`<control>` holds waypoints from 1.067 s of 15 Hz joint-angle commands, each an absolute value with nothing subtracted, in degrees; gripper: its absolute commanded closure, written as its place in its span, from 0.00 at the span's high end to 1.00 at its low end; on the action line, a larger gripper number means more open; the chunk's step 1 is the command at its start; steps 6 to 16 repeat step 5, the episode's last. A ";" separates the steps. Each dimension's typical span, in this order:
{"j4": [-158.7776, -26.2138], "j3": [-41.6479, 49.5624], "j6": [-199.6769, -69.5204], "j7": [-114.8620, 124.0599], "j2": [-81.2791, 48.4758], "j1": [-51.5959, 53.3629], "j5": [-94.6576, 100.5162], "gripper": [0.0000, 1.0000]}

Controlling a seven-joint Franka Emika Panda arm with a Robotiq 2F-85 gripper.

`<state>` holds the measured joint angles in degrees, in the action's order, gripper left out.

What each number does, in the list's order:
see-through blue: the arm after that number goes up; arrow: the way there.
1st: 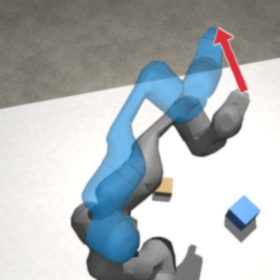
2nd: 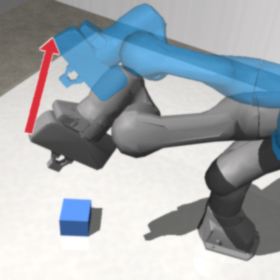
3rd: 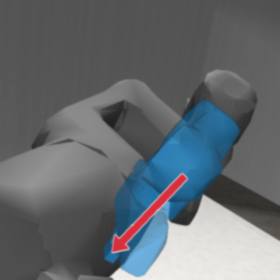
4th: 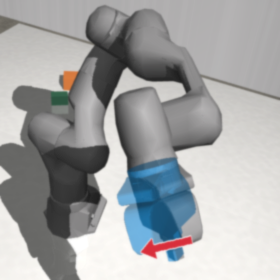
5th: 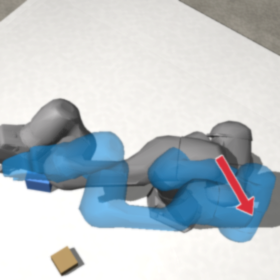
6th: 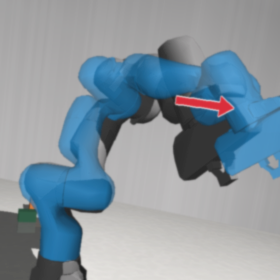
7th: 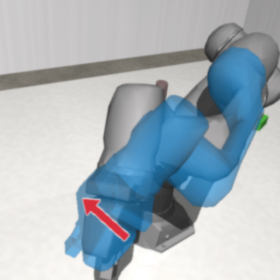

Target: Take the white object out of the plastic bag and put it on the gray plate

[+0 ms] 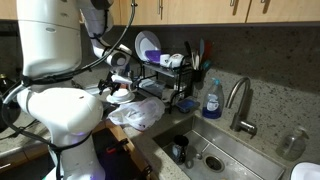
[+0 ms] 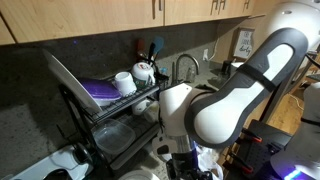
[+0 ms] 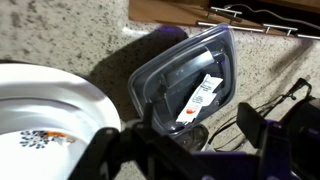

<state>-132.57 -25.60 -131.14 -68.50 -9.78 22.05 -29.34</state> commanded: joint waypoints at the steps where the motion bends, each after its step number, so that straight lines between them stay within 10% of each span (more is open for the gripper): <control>1: -133.56 -25.99 -132.01 -67.66 -7.73 21.61 -27.82 0.92; 16: -136.42 -25.30 -132.63 -66.93 -2.62 22.29 -26.85 1.00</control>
